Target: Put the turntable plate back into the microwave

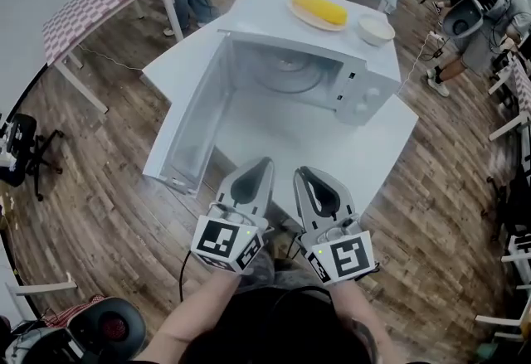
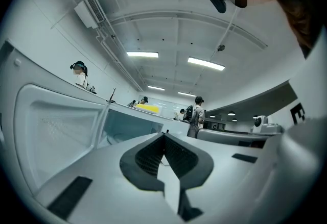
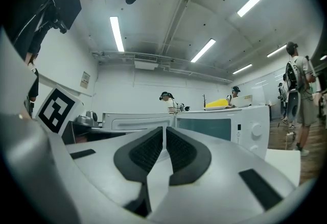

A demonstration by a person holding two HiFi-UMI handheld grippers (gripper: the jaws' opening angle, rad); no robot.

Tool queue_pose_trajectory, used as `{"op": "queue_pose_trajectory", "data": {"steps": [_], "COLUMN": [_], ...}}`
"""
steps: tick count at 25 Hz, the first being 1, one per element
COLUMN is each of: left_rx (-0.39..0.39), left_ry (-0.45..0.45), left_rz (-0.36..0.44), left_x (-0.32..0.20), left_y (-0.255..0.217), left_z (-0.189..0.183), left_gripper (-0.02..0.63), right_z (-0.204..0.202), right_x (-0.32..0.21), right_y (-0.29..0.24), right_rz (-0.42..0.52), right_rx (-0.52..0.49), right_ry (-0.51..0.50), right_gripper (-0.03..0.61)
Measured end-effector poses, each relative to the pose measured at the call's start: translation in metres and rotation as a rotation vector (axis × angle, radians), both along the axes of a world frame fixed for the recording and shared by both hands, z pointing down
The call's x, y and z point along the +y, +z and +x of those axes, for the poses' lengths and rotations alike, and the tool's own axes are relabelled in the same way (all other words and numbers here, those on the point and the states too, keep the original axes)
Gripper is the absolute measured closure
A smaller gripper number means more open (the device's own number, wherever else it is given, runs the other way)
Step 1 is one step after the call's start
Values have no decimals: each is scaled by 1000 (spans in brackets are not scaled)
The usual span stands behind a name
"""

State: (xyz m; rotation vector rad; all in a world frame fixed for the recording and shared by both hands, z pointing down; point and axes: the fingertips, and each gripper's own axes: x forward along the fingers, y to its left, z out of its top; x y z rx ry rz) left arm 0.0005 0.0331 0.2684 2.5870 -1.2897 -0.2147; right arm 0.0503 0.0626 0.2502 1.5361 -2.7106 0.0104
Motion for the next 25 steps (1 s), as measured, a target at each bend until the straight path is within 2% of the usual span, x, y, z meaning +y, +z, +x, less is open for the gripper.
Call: {"op": "queue_pose_trajectory", "data": {"steps": [25], "left_rx": [-15], "left_ry": [-1], "left_rz": [-27], "left_x": [2], "left_y": [16], "left_z": [0], "left_gripper": [601], "right_z": [-6], "right_x": [-3], "right_y": [15], "right_rz": [-32], "right_rx": [-11], "right_ry": [-16], "right_gripper": [558]}}
